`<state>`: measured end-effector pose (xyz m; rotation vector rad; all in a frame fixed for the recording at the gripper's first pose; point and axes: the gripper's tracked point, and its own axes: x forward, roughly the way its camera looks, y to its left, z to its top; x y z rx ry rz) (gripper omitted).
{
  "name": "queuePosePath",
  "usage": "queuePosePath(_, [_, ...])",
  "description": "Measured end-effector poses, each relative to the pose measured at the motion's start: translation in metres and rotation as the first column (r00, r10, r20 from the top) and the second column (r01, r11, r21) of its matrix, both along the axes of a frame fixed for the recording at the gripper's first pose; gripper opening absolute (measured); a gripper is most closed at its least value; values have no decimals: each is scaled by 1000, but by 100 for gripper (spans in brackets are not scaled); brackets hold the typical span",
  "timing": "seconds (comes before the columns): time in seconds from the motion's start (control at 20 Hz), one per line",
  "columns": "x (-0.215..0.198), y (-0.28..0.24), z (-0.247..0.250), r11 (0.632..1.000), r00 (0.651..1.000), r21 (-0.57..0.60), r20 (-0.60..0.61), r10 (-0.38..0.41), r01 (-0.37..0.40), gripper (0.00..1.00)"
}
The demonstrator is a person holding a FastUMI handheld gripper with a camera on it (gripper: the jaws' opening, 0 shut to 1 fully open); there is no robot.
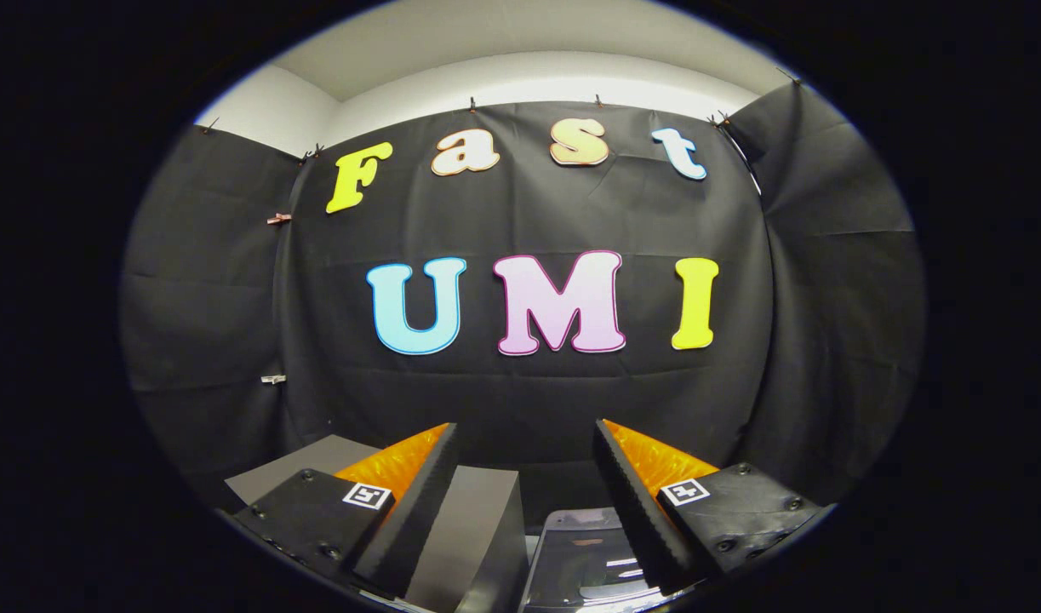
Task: Put the clothes into the washing machine and then close the washing machine lid.
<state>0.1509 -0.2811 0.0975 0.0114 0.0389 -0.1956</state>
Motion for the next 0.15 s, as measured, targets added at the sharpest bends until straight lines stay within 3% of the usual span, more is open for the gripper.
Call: queuePosePath(0.15, [-1,0,2,1000,1000,3,4,2,-2,99])
